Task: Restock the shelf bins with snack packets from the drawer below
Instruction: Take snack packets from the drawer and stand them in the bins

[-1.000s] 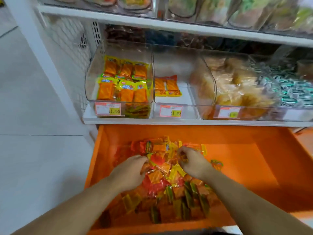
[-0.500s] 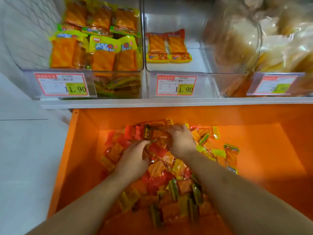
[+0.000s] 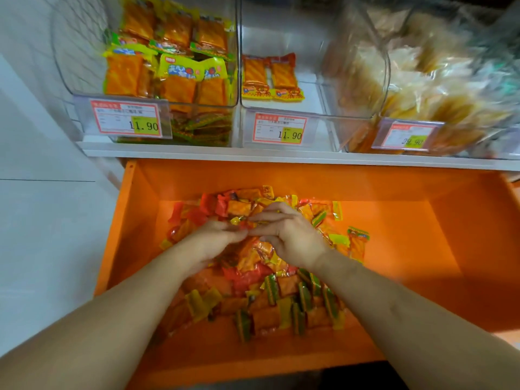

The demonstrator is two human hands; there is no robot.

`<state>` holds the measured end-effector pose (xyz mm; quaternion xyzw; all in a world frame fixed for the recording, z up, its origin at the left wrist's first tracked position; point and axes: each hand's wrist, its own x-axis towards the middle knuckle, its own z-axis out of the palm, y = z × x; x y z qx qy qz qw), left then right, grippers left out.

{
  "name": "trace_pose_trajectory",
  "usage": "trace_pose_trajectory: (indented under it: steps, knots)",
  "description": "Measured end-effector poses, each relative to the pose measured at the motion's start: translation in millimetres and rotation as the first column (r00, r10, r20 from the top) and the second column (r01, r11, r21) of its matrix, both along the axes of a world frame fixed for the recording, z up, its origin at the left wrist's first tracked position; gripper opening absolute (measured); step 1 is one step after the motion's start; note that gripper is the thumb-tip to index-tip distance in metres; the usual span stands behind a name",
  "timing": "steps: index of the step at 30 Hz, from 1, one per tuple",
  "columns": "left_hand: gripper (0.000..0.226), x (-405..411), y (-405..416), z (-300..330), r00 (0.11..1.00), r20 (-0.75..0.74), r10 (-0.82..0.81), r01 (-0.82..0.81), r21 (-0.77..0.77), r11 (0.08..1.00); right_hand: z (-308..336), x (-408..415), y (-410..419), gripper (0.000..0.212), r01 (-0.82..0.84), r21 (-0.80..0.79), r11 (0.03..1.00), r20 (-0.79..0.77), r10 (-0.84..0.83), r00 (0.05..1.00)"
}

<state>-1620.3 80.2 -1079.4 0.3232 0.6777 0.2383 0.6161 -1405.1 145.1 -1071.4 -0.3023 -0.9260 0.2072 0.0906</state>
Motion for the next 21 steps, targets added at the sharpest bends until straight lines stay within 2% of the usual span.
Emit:
trace_pose_trajectory:
  steps: [2, 3, 5, 6, 7, 9, 11, 13, 15, 19, 21]
  knots:
    - [0.038, -3, -12, -9, 0.99, 0.13, 0.054, -0.045, -0.067, 0.997, 3, 4, -9, 0.043, 0.057, -0.029, 0.998, 0.032, -0.056, 0.998]
    - [0.046, -4, -17, -15, 0.991, 0.12, 0.061, -0.052, -0.077, 0.996, 1, 8, -13, 0.053, 0.132, -0.071, 0.989, 0.062, -0.128, 0.99]
    - [0.054, -6, -22, -25, 1.0, -0.007, 0.005, -0.006, -0.051, 0.999, -7, 18, -17, 0.063, 0.306, -0.154, 0.94, 0.189, -0.276, 0.942]
    - [0.049, -6, -24, -28, 0.997, -0.071, -0.03, 0.028, -0.039, 0.999, -14, 23, -18, 0.06, 0.356, -0.183, 0.917, 0.276, -0.3, 0.913]
    - [0.039, -7, -26, -30, 0.991, -0.127, -0.052, 0.049, -0.032, 0.998, -20, 27, -18, 0.052, 0.377, -0.22, 0.9, 0.363, -0.283, 0.888]
    - [0.027, -8, -26, -35, 0.987, -0.155, -0.051, 0.048, -0.024, 0.999, -33, 32, -18, 0.037, 0.352, -0.318, 0.88, 0.524, -0.146, 0.839]
    - [0.021, -9, -25, -42, 0.987, -0.159, -0.037, 0.036, -0.007, 0.999, -45, 33, -18, 0.04, 0.277, -0.371, 0.886, 0.619, 0.013, 0.785]
    - [0.022, -8, -23, -48, 0.986, -0.159, -0.045, 0.043, -0.012, 0.999, -55, 32, -18, 0.048, 0.213, -0.384, 0.898, 0.65, 0.099, 0.753]
    - [0.022, -8, -22, -53, 0.984, -0.163, -0.068, 0.064, -0.029, 0.998, -66, 33, -19, 0.05, 0.194, -0.379, 0.905, 0.653, 0.112, 0.749]
    - [0.023, -5, -22, -57, 0.987, -0.144, -0.064, 0.058, -0.048, 0.997, -79, 36, -23, 0.027, 0.178, -0.339, 0.924, 0.676, 0.108, 0.729]
    - [0.022, -5, -22, -54, 0.988, -0.144, -0.061, 0.052, -0.063, 0.997, -75, 33, -23, 0.023, 0.18, -0.381, 0.907, 0.643, 0.121, 0.756]
